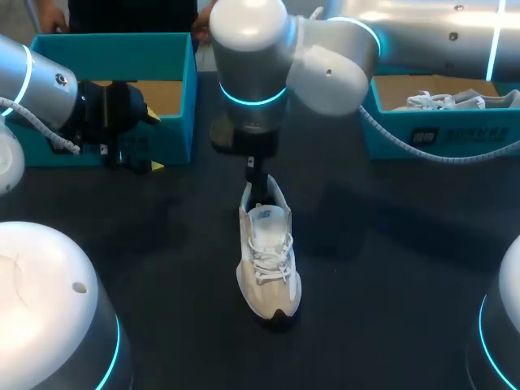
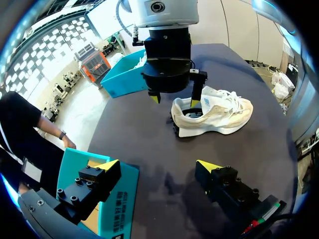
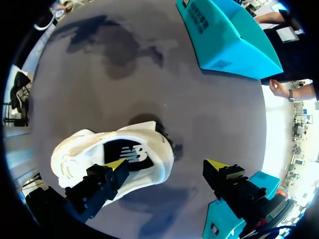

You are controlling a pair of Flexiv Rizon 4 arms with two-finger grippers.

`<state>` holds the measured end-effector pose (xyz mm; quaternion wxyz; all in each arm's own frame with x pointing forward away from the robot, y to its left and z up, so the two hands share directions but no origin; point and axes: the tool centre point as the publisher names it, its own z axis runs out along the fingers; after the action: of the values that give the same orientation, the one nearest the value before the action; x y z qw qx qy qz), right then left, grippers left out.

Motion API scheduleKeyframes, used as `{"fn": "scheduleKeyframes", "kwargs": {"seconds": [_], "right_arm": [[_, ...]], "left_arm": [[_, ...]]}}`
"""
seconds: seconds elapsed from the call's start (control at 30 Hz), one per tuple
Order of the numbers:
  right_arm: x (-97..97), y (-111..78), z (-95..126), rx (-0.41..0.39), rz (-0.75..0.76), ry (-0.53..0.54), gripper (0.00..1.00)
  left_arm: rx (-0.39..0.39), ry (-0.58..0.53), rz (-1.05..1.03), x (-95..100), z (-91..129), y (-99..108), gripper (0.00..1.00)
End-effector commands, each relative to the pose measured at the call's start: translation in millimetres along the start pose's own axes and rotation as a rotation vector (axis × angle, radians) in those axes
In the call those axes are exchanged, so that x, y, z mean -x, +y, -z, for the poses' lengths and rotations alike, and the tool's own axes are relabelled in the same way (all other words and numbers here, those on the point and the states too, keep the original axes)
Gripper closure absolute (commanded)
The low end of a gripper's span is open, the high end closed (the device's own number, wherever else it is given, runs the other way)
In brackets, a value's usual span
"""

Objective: Take the shoe out of the shoebox, open the shoe tongue, remove and reinsert the insole, then place the shoe into the shoebox

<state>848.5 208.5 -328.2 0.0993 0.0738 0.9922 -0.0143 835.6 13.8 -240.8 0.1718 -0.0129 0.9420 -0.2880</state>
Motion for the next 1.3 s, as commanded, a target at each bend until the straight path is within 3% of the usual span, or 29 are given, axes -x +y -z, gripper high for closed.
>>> {"fn": "scheduleKeyframes", "kwargs": {"seconds": [0.03,0.23,0.97,1.07,1.17,1.23,1.3], "right_arm": [[3.3,9.7,-20.3,-0.001,0.015,0.001,0.00],[6.8,7.4,-39.4,-0.004,0.037,0.006,0.00],[7.1,-0.4,-60.7,-0.014,0.054,0.060,0.00],[7.7,1.7,-61.2,-0.012,0.047,0.061,0.05],[7.6,7.0,-61.3,-0.010,0.054,0.064,0.18],[6.8,8.5,-62.8,-0.012,0.057,0.069,0.31],[5.7,8.4,-64.0,-0.015,0.058,0.075,0.53]], "left_arm": [[0.004,0.000,0.000,-0.4,0.1,-0.2,0.00],[0.004,0.000,0.000,-0.4,0.1,-0.2,0.00],[0.004,0.000,0.000,-0.4,0.1,-0.2,0.00],[0.004,0.000,0.000,-0.4,0.1,-0.2,0.00],[0.004,0.000,0.000,-0.4,0.1,-0.2,0.00],[0.004,0.000,0.000,-0.4,0.1,-0.2,0.00],[0.004,0.000,0.000,-0.4,0.1,-0.2,0.00]]}}
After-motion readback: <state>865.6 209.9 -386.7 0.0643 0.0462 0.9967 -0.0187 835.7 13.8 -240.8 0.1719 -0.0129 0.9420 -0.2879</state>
